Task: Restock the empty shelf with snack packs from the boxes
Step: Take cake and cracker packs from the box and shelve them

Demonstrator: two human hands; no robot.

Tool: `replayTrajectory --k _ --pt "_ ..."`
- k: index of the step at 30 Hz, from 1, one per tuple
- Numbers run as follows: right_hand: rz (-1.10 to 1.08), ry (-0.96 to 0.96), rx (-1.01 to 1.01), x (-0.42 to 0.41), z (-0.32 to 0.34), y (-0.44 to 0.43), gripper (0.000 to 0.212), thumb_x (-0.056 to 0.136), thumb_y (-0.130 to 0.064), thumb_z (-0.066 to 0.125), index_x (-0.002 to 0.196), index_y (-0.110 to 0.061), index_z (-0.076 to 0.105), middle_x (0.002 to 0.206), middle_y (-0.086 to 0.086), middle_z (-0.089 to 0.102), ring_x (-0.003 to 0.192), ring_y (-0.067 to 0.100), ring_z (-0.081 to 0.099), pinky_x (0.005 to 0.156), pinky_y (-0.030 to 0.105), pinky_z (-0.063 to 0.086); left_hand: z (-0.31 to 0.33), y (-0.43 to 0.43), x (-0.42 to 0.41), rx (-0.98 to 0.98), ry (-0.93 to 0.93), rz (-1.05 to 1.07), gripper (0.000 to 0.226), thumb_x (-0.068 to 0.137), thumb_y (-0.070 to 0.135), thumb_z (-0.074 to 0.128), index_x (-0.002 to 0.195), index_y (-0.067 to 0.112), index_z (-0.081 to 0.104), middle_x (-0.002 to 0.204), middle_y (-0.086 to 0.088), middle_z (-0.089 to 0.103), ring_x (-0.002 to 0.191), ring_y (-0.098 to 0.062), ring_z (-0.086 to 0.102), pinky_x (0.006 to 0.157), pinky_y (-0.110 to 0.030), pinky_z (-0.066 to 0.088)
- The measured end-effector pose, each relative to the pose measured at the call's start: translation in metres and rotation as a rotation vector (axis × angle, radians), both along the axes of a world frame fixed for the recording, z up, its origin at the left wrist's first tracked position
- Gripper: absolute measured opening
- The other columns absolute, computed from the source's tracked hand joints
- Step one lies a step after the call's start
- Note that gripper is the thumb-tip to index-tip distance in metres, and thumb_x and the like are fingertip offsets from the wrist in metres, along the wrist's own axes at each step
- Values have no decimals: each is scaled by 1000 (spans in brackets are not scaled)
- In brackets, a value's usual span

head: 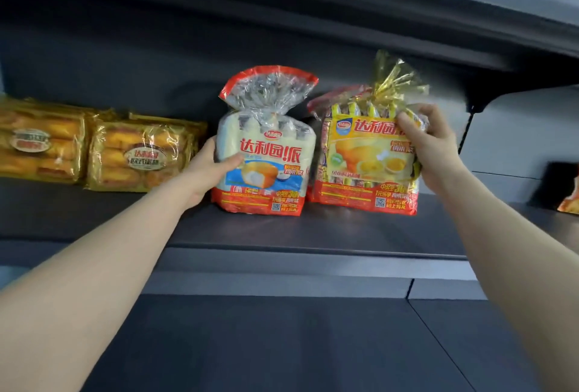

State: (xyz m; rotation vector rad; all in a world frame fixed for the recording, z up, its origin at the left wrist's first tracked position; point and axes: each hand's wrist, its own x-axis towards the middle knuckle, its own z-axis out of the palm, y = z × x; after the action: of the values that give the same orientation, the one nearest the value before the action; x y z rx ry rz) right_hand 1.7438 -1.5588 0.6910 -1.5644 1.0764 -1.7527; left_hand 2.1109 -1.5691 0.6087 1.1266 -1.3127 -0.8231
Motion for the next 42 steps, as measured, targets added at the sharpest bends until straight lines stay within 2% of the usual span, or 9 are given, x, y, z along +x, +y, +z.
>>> replayTrajectory --k 3,6,9,14,18,21,27,36,42 --pt "-5 145 49 -3 -26 -14 44 92 -22 70 133 -18 52 103 1 67 70 8 72 53 25 57 -3 -1 -3 -10 1 31 60 92 30 68 144 30 37 131 0 60 112 -20 63 100 -45 51" --pt "78 231 117 -10 -43 -28 68 84 -10 77 141 -27 45 111 6 69 87 15 73 67 32 60 -5 -2 -4 -11 2 50 61 93 30 67 145 29 35 132 -1 59 112 -18 62 100 -44 50" --pt "57 267 118 -8 -39 -32 74 80 -6 80 140 -29 43 107 1 69 89 15 71 70 32 61 -6 0 -4 -2 -4 82 63 93 31 66 147 28 33 134 -2 58 110 -18 63 97 -42 51" --pt "-126 381 89 -2 -41 -30 82 74 -34 85 140 -45 37 135 2 52 104 21 65 80 39 61 -5 10 -15 -21 -47 221 64 95 29 64 150 24 31 139 -3 54 108 -17 60 77 -29 50" --pt "-342 532 47 4 -54 -16 84 89 -27 73 154 -34 20 150 6 31 111 26 56 86 36 49 -5 24 -27 -29 -133 403 71 94 22 67 152 18 27 147 -7 47 123 -23 54 96 -41 50" --pt "-469 666 -13 4 -69 2 81 93 -14 64 155 -28 15 150 11 31 112 33 57 80 38 47 -10 40 -38 -23 -204 551 73 90 16 70 150 13 30 147 -13 46 131 -29 48 106 -47 44" --pt "-449 916 -83 -23 -95 57 62 91 -14 65 147 -21 38 137 15 44 108 40 57 83 42 47 -26 102 -100 -114 -292 550 52 90 18 69 137 18 46 130 -6 58 114 -24 59 97 -46 51" --pt "-437 1061 -200 -95 -151 161 43 93 -17 63 135 -11 54 126 13 56 110 35 55 83 42 48 -73 200 -217 -197 -511 371 36 91 19 66 126 21 55 112 4 61 95 -14 59 90 -37 50" --pt "-419 1095 -188 -142 -215 212 34 91 -19 65 125 -11 62 116 12 61 100 35 59 76 38 46 -137 233 -276 -203 -675 268 33 92 19 64 124 24 57 114 5 59 102 -17 57 88 -33 45"
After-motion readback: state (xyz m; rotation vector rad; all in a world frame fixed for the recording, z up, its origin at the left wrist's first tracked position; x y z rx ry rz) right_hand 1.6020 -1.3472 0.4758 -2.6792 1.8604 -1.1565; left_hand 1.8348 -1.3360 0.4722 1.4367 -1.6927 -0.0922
